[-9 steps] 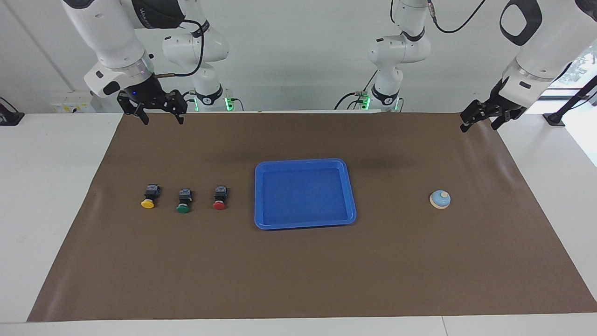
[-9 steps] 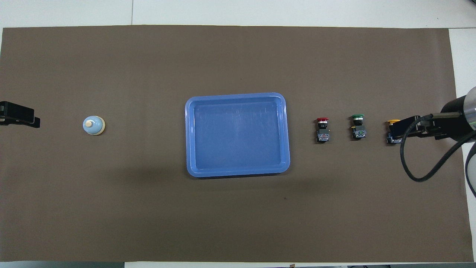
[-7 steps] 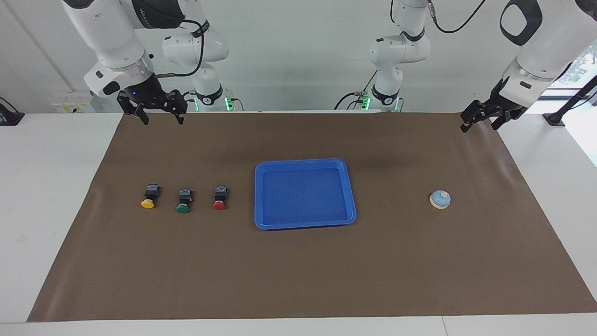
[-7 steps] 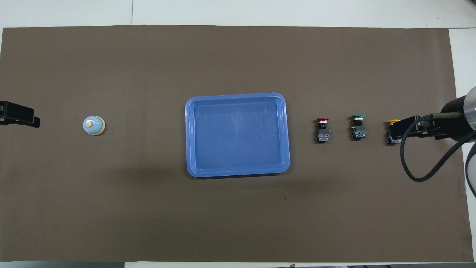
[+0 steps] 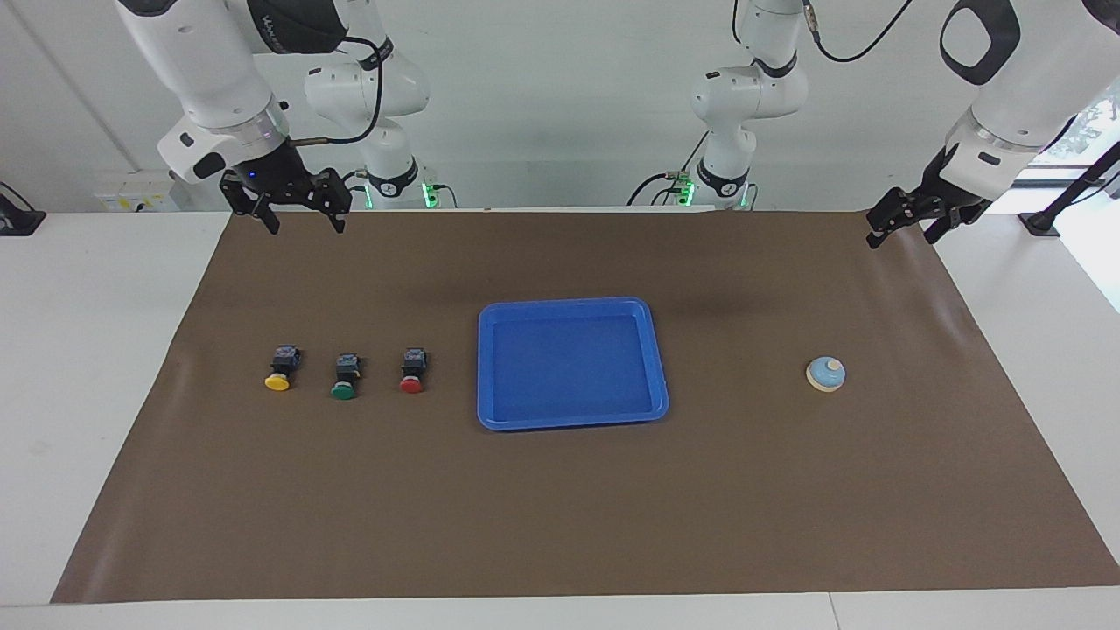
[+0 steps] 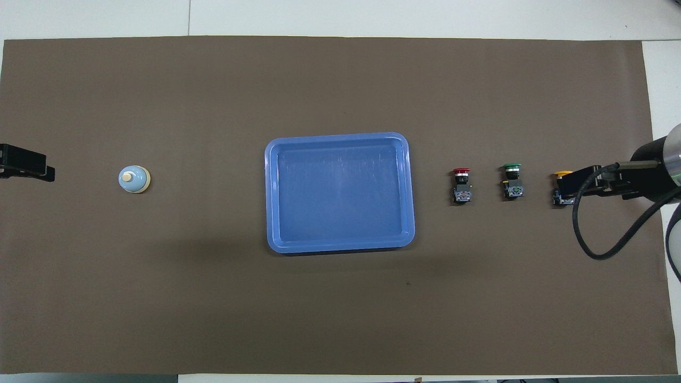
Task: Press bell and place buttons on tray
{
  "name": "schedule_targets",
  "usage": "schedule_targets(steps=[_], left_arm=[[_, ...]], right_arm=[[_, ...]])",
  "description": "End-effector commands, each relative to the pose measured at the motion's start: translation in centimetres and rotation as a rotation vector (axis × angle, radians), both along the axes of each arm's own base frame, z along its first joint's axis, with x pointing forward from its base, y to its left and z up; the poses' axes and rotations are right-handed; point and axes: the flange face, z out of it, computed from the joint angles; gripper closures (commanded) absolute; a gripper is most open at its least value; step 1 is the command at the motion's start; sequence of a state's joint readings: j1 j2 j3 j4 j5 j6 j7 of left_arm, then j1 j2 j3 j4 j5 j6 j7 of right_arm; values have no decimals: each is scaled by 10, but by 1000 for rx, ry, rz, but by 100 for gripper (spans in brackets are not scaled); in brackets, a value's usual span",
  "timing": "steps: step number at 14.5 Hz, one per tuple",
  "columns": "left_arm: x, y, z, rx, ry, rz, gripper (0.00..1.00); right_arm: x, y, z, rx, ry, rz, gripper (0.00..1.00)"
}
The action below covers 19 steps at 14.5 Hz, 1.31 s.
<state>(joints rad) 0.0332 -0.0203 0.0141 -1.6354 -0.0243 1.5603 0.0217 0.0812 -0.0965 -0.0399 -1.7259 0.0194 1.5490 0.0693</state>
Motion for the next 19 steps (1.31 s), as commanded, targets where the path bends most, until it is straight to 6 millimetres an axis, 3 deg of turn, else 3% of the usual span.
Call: schedule_targets(steps=[1, 3, 4, 6, 11, 17, 19], left_arm=[[-2, 1, 3, 2, -18, 11, 0], [0, 0, 2, 4, -31, 6, 1], [0, 2, -1, 11, -42, 9, 49], [-2, 5, -9, 12, -26, 51, 100], [10, 2, -32, 11, -64, 42, 100], [43, 10, -130, 13, -35, 38, 100], [39, 11, -168, 15, -69, 43, 100]], right_arm=[[-3, -4, 1, 19, 10, 13, 0], [-3, -4, 1, 19, 10, 13, 0], [-3, -4, 1, 17, 10, 15, 0], [-3, -4, 1, 19, 10, 13, 0], [-3, -4, 1, 19, 10, 13, 0], [-3, -4, 1, 19, 10, 13, 0], [-3, -4, 2, 19, 8, 13, 0]])
